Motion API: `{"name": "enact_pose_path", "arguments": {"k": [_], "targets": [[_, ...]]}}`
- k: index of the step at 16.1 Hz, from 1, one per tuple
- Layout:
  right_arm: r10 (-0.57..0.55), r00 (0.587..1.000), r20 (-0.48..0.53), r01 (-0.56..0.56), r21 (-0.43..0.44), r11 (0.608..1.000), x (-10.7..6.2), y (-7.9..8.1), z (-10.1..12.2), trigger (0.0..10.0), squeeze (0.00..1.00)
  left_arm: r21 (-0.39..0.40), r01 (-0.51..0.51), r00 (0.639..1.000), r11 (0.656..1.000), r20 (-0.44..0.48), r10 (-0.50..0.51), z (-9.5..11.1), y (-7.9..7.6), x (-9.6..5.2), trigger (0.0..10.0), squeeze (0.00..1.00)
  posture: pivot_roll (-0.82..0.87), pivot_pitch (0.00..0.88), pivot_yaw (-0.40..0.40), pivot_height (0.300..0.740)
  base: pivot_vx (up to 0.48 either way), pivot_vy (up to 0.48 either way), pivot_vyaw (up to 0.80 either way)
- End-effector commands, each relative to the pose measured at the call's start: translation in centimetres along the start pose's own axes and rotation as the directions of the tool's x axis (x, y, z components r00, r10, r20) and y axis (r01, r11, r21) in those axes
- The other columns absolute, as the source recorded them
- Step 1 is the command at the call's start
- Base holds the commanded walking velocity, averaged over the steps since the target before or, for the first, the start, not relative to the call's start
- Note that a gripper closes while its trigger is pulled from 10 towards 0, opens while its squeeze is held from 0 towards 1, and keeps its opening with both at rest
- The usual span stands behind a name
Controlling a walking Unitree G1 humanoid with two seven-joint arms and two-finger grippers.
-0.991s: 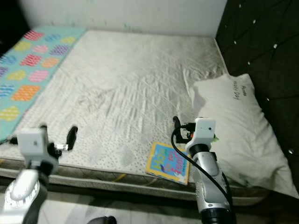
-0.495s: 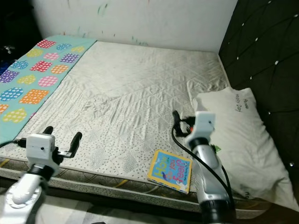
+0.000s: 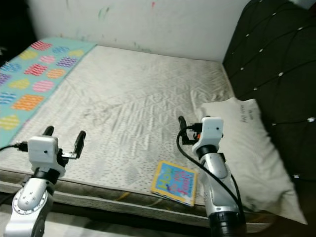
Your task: Clean up the room
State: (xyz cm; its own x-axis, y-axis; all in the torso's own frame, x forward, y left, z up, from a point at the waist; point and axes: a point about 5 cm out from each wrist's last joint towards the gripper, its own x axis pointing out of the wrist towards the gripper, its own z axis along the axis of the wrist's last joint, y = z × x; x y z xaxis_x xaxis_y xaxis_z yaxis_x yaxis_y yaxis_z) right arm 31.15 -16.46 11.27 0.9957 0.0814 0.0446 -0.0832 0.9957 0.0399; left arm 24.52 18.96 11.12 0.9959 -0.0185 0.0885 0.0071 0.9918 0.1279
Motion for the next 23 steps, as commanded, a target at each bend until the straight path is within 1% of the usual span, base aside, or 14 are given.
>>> {"name": "enact_pose_path", "arguments": {"k": [1,2,3,4,5,8,9,11,12,14,17,19,21,23], "targets": [[-0.054,0.999,0.010,0.054,-0.003,0.999,-0.6,-0.8,-0.1,10.0,0.00,-0.026,0.006,1.000,1.000,-0.024,-0.006,-0.6,-0.7,-0.3,10.0,0.00,-0.02,0.000,0.012,0.740,0.000,0.000,0.00],[-0.102,0.995,0.016,0.102,0.004,0.995,-1.1,-1.5,-0.1,10.0,0.00,-0.039,0.019,0.999,0.999,-0.028,-0.020,-0.5,-1.3,-0.2,10.0,0.00,-0.04,0.000,0.038,0.740,0.000,0.000,0.00],[-0.130,0.991,0.018,0.130,0.010,0.991,-1.4,-1.9,-0.1,10.0,0.00,-0.045,0.034,0.999,0.998,-0.025,-0.035,-0.4,-1.6,0.0,10.0,0.00,-0.04,0.000,0.044,0.740,0.000,0.000,0.00],[-0.166,0.986,0.015,0.166,0.003,0.986,-2.2,-2.5,-0.2,10.0,0.00,-0.040,0.082,0.996,0.996,-0.016,-0.083,-0.1,-2.1,0.6,10.0,0.00,-0.07,0.000,0.079,0.740,0.000,0.000,0.00],[-0.174,0.985,0.013,0.174,-0.001,0.985,-2.5,-2.7,-0.3,10.0,0.00,-0.041,0.092,0.996,0.995,-0.016,-0.092,-0.1,-2.2,0.9,10.0,0.00,-0.08,0.000,0.086,0.740,0.000,0.000,0.00],[-0.186,0.982,0.012,0.186,-0.009,0.982,-3.2,-3.0,-0.1,10.0,0.00,-0.055,0.090,0.996,0.994,-0.019,-0.091,0.0,-2.1,1.1,10.0,0.00,-0.09,0.011,0.079,0.740,0.000,0.000,0.00],[-0.182,0.983,0.008,0.182,-0.011,0.983,-3.4,-3.0,0.0,10.0,0.00,-0.058,0.089,0.996,0.994,-0.019,-0.090,0.1,-2.1,0.8,10.0,0.00,-0.08,0.028,0.064,0.740,0.000,0.000,0.00],[-0.166,0.986,-0.028,0.165,-0.015,0.986,-3.4,-2.9,-0.3,10.0,0.00,-0.061,0.080,0.996,0.995,-0.021,-0.082,0.3,-2.1,0.2,10.0,0.00,-0.07,0.048,0.043,0.740,0.000,0.000,0.00],[-0.148,0.988,-0.036,0.148,-0.007,0.989,-3.1,-2.6,-0.4,10.0,0.00,-0.066,0.062,0.998,0.996,-0.025,-0.063,0.4,-1.8,0.1,10.0,0.00,-0.05,0.067,0.032,0.740,0.000,0.000,-0.80],[-0.124,0.992,-0.031,0.124,-0.011,0.992,-2.6,-2.1,-0.2,10.0,0.00,-0.065,0.041,0.999,0.997,-0.026,-0.043,0.6,-1.4,-0.3,10.0,0.00,-0.02,0.085,0.018,0.740,0.000,0.000,-0.80],[-0.102,0.994,-0.035,0.102,0.000,0.995,-2.1,-1.6,0.1,10.0,0.00,-0.067,0.021,0.999,0.997,-0.027,-0.023,0.9,-1.4,-0.7,10.0,0.00,-0.01,0.101,-0.003,0.740,0.000,0.000,-0.80],[-0.078,0.996,-0.037,0.078,-0.008,0.997,-2.0,-1.4,0.2,10.0,0.00,-0.078,0.006,0.999,0.997,-0.034,-0.009,1.0,-1.6,-1.1,10.0,0.00,-0.01,0.111,-0.016,0.740,0.000,0.000,-0.29],[-0.079,0.996,-0.039,0.078,-0.011,0.997,-2.2,-1.4,0.3,10.0,0.00,-0.095,-0.023,0.999,0.995,-0.045,0.019,1.0,-1.4,-1.3,10.0,0.00,-0.02,0.118,-0.022,0.740,0.000,0.000,0.00],[-0.099,0.994,-0.047,0.098,-0.024,0.995,-2.6,-2.1,0.3,10.0,0.00,-0.094,-0.030,0.999,0.995,-0.045,0.026,1.1,-1.2,-1.4,10.0,0.00,-0.02,0.125,-0.023,0.740,0.000,0.000,0.00]]}}
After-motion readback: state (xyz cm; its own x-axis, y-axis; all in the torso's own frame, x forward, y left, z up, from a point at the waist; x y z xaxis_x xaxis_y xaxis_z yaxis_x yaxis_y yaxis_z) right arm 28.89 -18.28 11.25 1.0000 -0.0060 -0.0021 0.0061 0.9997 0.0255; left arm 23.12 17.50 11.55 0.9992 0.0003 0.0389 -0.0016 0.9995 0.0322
